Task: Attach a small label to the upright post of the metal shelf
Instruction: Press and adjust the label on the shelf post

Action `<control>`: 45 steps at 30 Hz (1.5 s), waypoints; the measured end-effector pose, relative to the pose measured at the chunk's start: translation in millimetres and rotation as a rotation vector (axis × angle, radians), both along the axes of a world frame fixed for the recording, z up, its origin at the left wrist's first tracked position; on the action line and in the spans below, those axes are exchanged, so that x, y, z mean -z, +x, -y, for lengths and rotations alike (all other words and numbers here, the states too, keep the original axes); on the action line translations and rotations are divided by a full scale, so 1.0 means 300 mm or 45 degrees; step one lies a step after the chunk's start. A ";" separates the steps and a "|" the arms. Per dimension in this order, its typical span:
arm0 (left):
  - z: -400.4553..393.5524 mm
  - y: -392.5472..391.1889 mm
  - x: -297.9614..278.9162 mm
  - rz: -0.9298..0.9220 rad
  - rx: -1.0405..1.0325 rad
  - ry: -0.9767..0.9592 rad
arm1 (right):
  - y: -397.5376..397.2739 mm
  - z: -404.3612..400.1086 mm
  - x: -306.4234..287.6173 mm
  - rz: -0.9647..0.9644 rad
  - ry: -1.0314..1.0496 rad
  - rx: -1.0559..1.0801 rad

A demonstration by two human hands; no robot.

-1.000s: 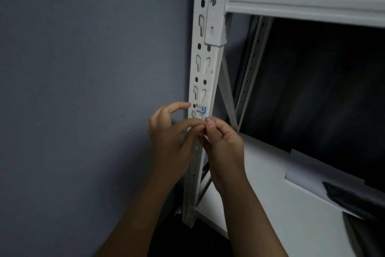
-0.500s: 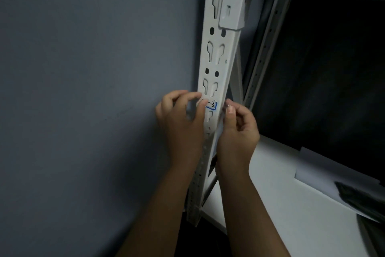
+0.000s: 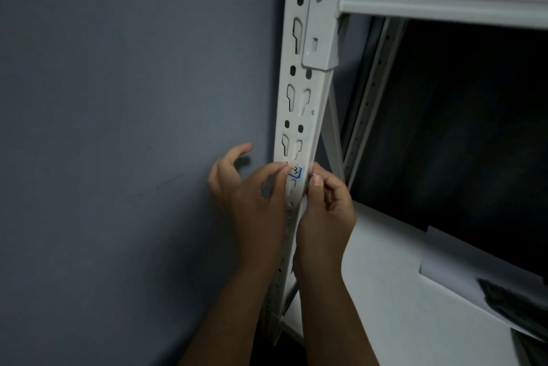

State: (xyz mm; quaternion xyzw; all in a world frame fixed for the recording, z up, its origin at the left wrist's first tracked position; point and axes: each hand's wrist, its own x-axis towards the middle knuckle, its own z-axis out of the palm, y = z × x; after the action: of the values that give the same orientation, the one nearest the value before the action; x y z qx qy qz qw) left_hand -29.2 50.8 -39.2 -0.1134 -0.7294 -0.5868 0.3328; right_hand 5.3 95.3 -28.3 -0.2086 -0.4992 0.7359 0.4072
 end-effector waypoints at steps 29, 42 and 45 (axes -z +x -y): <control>0.002 0.000 -0.051 0.173 0.106 0.033 | 0.007 -0.009 0.000 -0.007 0.000 -0.079; -0.022 0.022 -0.032 0.165 0.037 0.137 | 0.009 -0.032 0.013 0.000 0.084 -0.102; -0.024 0.020 -0.032 0.165 0.050 0.161 | 0.006 -0.038 0.016 0.002 0.097 -0.113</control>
State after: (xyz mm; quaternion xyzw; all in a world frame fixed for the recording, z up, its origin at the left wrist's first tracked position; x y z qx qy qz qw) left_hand -23.4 57.9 -29.6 -0.0682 -0.7086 -0.6442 0.2797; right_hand 7.2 106.7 -33.1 -0.1711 -0.5358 0.7336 0.3813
